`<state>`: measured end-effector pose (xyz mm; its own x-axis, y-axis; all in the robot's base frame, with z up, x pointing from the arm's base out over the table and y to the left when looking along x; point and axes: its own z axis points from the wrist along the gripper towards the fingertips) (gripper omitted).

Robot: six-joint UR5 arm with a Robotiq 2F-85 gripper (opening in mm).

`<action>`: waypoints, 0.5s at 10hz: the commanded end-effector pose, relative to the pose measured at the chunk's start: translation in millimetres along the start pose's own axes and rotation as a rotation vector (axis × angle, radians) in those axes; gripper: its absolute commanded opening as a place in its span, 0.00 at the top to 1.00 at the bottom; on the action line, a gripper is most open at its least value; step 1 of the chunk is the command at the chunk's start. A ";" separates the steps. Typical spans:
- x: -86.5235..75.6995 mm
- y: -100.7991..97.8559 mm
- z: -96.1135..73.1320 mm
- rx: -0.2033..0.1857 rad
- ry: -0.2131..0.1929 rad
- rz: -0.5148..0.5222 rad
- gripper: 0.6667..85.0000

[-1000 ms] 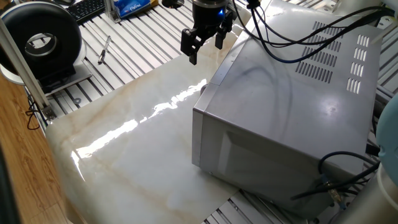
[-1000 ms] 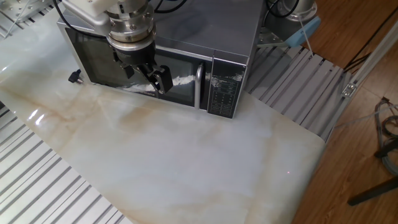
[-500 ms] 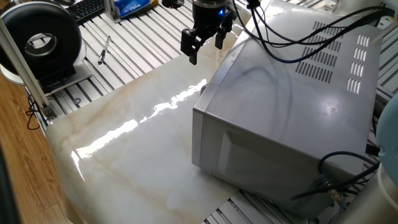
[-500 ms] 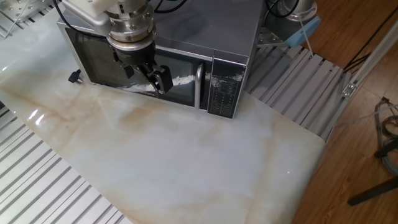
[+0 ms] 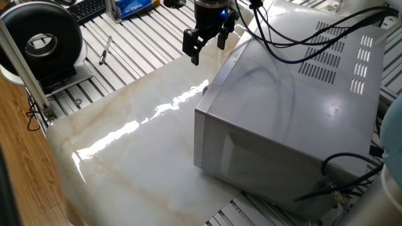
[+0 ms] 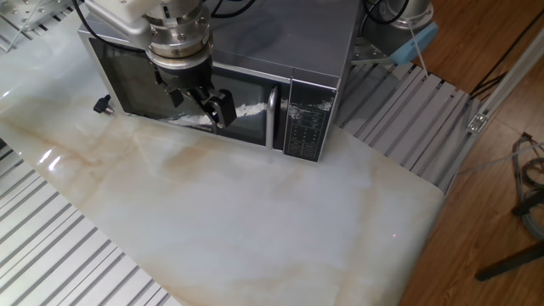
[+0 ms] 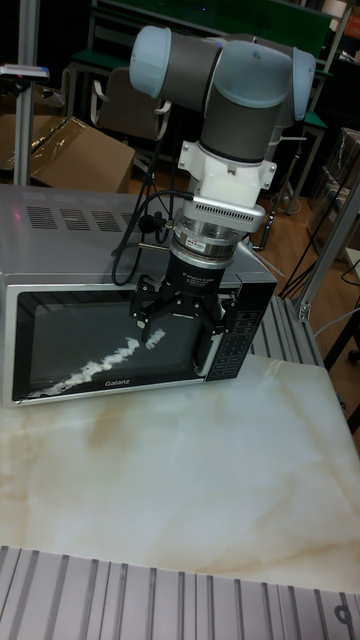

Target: Open the microwave door

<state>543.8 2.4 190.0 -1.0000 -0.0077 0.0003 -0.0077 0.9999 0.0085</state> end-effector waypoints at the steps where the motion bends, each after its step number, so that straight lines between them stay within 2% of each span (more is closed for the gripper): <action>1: -21.3 -17.2 -1.5 0.076 -0.084 0.104 1.00; 5: -21.1 -17.5 -1.6 0.079 -0.083 0.106 1.00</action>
<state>559.3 -12.5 190.0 -0.9959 0.0663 -0.0610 0.0699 0.9958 -0.0584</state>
